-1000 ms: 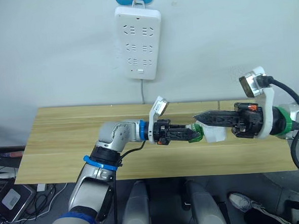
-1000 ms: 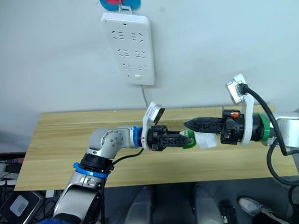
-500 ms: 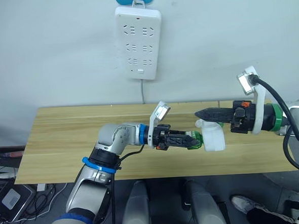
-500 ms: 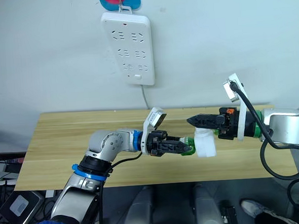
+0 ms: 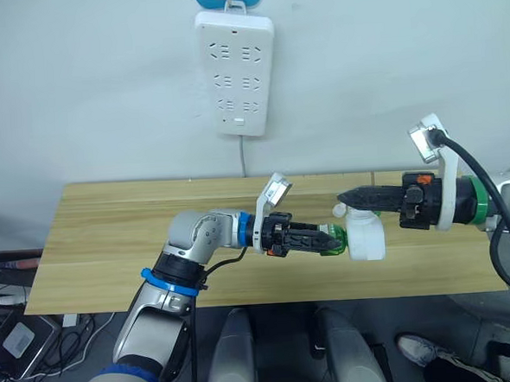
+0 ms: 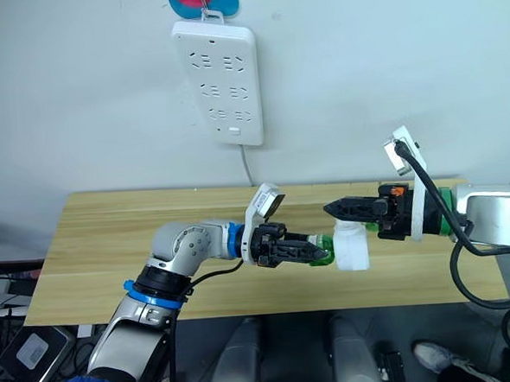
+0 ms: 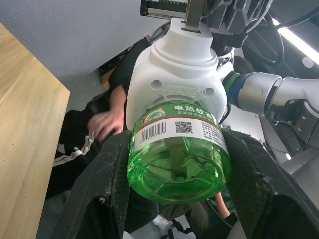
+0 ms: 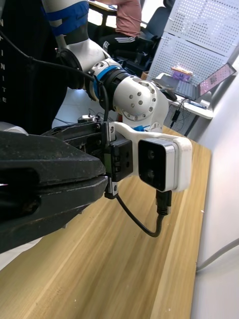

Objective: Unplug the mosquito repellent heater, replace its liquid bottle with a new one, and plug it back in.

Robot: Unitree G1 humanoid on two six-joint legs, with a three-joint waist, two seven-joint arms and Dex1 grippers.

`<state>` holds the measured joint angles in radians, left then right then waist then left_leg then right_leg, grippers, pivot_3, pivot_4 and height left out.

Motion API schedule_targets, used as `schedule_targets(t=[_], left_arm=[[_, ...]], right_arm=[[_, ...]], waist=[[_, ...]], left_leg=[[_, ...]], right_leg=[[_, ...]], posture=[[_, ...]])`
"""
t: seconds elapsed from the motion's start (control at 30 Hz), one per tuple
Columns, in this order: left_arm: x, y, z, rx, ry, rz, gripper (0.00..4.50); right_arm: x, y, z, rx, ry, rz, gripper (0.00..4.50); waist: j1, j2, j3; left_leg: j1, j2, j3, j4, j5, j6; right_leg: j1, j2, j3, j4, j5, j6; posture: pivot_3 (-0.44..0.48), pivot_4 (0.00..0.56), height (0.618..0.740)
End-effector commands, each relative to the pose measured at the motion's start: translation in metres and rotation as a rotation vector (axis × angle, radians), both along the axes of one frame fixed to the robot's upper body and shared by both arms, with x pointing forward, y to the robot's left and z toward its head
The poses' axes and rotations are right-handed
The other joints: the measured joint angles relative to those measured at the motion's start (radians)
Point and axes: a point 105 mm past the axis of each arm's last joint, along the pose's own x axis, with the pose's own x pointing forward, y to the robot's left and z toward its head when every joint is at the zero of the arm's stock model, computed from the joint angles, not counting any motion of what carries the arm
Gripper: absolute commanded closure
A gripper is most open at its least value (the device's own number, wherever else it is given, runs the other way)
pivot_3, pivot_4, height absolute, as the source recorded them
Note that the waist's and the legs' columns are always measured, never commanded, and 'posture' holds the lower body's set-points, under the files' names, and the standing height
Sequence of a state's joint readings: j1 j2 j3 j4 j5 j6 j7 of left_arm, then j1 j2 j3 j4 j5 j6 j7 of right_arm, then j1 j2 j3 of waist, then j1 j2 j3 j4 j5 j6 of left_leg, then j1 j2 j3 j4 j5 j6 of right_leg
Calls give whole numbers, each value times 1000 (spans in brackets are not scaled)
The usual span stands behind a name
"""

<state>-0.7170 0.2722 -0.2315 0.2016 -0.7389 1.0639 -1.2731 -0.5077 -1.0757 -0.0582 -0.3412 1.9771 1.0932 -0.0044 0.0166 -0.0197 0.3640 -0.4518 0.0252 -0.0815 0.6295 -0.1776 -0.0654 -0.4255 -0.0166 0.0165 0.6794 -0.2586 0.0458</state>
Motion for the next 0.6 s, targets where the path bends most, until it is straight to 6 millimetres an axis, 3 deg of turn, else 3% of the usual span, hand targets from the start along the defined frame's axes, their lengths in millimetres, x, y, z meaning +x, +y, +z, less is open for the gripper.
schedule_targets(t=[0.03,0.13,0.2,0.3,0.5,0.6], left_arm=[[-16,-4,24,-113,-58,-103,2150],[-16,-3,21,-106,-57,-96,2150],[-14,-2,19,-99,-57,-83,2150],[-8,2,16,-88,-68,-53,2150],[-3,14,26,-117,-72,-16,2150],[-4,21,28,-115,-73,-17,2150]], right_arm=[[2,-3,-3,-12,2,-31,4457],[5,-3,12,57,-43,-28,4457],[-5,-2,34,140,-103,81,4457],[-22,-13,60,197,-143,225,3879],[-28,-57,60,57,-90,52,1764],[-33,-70,34,-86,-66,5,596]], waist=[[0,0,0],[0,0,0],[1,0,0],[2,0,0],[9,0,0],[7,0,-1]], left_leg=[[0,0,0,0,0,0],[0,0,0,0,0,0],[0,0,0,0,0,0],[0,0,1,0,0,0],[0,0,-1,-1,0,0],[0,-1,0,-1,0,0]], right_leg=[[0,0,0,0,0,0],[0,0,0,0,0,0],[0,0,0,0,0,0],[0,0,0,0,0,0],[0,0,-2,0,2,-4],[0,-1,-1,0,3,-5]], posture=[[95,318,740],[96,316,740],[96,316,740],[101,306,740],[102,288,740],[101,284,740]])
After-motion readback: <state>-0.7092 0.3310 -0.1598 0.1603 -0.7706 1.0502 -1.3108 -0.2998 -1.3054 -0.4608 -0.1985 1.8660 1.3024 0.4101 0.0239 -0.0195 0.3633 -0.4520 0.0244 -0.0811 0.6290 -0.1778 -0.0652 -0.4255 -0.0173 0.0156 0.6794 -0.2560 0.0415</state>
